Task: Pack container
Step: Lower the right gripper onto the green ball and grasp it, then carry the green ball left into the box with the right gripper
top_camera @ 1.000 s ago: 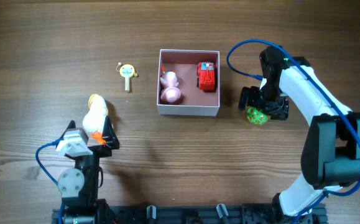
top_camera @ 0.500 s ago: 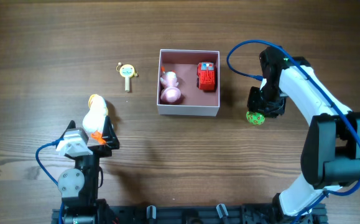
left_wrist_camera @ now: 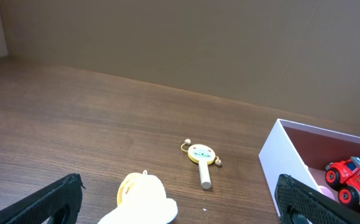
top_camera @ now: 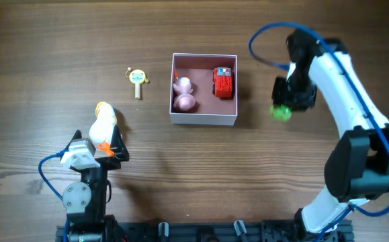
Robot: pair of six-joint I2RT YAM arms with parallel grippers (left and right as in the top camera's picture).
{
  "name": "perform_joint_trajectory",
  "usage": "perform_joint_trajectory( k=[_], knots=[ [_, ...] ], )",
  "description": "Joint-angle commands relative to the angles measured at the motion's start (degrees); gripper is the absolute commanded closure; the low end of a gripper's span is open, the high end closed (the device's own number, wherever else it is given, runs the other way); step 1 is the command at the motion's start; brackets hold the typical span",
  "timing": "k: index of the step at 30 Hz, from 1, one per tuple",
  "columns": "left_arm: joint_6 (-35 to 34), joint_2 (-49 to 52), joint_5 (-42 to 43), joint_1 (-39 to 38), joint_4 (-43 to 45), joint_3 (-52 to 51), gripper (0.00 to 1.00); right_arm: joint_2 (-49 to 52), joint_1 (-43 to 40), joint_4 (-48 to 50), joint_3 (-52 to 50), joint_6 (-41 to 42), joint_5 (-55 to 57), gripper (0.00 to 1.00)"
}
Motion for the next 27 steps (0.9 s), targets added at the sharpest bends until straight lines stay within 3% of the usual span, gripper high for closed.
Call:
perform_joint_trajectory(
  k=[1,8,16,27],
  knots=[
    [1.2,-0.4,-0.7,-0.4,0.2,-0.4,0.0,0.5,1.0,-3.5,11.9,0.3,-1.4,0.68],
    [1.2,-0.4,-0.7,-0.4,0.2,-0.4,0.0,0.4,6.4,-6.1,22.4,0.1,-9.9,0.68],
    [1.2,-0.4,-0.7,-0.4,0.2,-0.4,0.0,0.6,18.1,-3.4,22.3,1.5,-4.5,0.67],
    [1.2,-0.4,-0.7,-0.4,0.2,-0.4,0.0,5.2,20.4,-2.8,22.0,3.0,-0.4,0.63]
  ],
)
